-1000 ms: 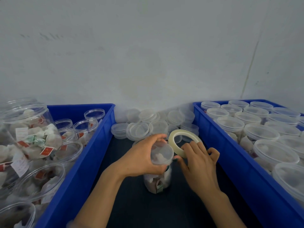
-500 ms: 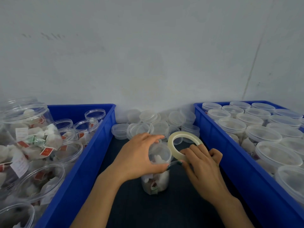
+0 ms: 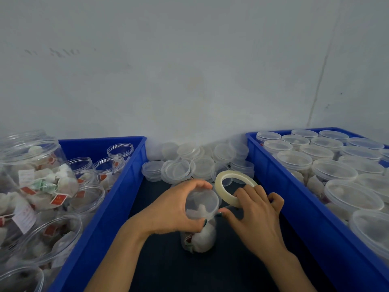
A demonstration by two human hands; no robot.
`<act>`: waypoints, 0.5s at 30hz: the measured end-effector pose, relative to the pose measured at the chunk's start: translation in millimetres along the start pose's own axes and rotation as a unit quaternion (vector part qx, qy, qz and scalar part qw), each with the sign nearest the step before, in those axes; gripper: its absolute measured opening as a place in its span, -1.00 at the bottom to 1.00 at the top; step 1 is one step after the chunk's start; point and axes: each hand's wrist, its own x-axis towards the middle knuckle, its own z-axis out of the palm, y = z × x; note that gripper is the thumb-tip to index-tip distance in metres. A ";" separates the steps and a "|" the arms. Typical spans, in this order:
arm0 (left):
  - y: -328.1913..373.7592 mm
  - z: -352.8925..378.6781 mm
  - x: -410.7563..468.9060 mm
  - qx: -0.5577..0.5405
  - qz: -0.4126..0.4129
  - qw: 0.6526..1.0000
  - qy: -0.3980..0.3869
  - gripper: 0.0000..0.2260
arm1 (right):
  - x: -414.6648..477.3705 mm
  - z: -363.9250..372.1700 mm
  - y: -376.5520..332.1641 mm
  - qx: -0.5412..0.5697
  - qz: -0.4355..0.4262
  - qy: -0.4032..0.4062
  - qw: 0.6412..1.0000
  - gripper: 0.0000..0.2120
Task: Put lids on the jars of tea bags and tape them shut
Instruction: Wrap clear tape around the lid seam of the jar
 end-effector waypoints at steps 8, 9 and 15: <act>7.6 28.3 11.6 0.022 0.030 0.990 0.139 -0.49 | 2.1 -0.4 11.2 0.058 -0.040 -0.108 0.992 -0.75; 6.2 27.0 10.9 0.016 0.029 0.990 0.134 -0.50 | 2.1 -2.5 14.3 0.076 -0.051 -0.118 0.989 -0.80; 6.9 21.7 6.3 0.063 0.015 0.990 0.122 -0.34 | 0.2 -7.4 15.6 0.044 -0.061 -0.061 0.995 -0.82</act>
